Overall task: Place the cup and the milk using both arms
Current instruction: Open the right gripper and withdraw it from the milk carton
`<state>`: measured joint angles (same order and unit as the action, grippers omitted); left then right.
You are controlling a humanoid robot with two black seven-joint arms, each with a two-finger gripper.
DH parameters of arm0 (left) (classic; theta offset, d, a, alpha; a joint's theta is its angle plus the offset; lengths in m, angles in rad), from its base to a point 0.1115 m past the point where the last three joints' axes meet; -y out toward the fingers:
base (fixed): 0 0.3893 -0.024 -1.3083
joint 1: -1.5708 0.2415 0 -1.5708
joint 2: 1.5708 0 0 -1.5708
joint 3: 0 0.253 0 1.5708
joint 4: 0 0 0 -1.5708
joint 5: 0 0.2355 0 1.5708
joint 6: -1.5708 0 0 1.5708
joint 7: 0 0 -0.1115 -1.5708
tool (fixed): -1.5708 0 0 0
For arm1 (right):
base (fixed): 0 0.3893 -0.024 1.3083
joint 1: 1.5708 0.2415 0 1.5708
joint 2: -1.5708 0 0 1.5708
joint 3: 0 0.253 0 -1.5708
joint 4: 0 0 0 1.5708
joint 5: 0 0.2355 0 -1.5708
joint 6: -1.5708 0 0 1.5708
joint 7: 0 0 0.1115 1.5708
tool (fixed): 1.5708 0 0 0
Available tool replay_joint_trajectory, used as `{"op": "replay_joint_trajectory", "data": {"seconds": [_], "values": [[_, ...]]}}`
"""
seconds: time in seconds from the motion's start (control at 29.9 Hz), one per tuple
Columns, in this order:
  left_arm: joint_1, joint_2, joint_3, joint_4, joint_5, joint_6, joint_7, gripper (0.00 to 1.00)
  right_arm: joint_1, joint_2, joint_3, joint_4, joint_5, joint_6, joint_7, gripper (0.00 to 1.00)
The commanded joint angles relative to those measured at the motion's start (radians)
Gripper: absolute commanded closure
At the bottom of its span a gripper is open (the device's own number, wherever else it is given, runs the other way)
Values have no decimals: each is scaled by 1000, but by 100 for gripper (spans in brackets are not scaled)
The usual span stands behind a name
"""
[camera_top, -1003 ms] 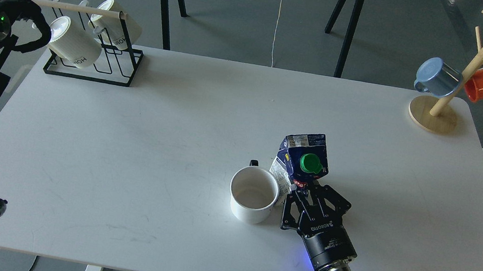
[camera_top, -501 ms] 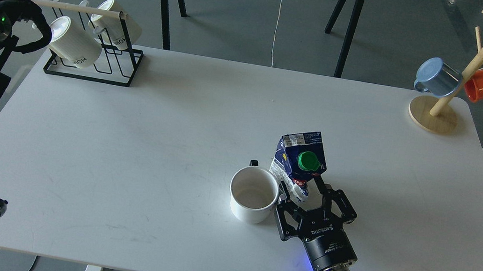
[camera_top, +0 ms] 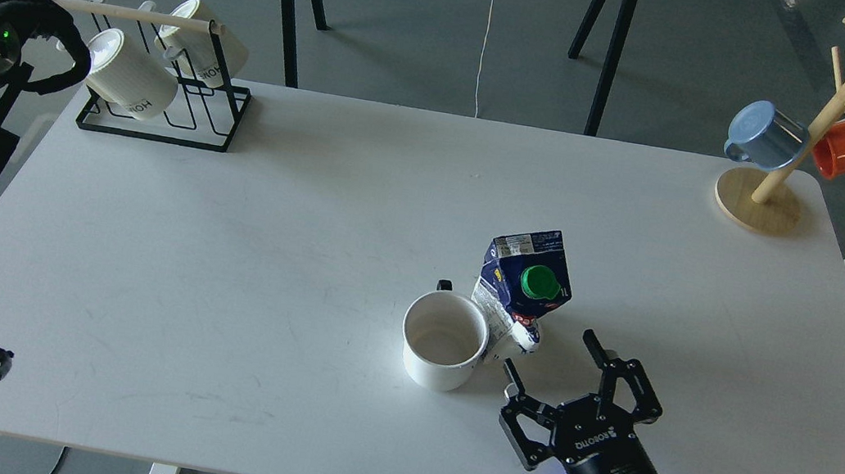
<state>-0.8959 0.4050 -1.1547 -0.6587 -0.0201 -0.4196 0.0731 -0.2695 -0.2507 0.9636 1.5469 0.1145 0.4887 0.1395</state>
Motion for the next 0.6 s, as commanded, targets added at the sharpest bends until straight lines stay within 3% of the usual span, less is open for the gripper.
{"op": "replay_joint_trajectory", "data": {"seconds": [0.0,0.13,0.27,0.4,0.57], "values": [[3,-5,-2,2,-1,-2,2,1,-30,-126,43,93,-10,0,0,2],[15,-12,-7,2,-12,-4,4,1,-36,-234,163,136,-10,0,0,2],[46,-25,-11,2,-21,-13,5,1,1,-245,370,122,-13,0,-1,1],[64,-32,-14,2,-58,-13,5,1,194,-320,478,29,-18,0,-3,1],[68,-51,-16,2,-124,-13,14,1,473,-440,413,-161,-16,0,-6,1]]}}
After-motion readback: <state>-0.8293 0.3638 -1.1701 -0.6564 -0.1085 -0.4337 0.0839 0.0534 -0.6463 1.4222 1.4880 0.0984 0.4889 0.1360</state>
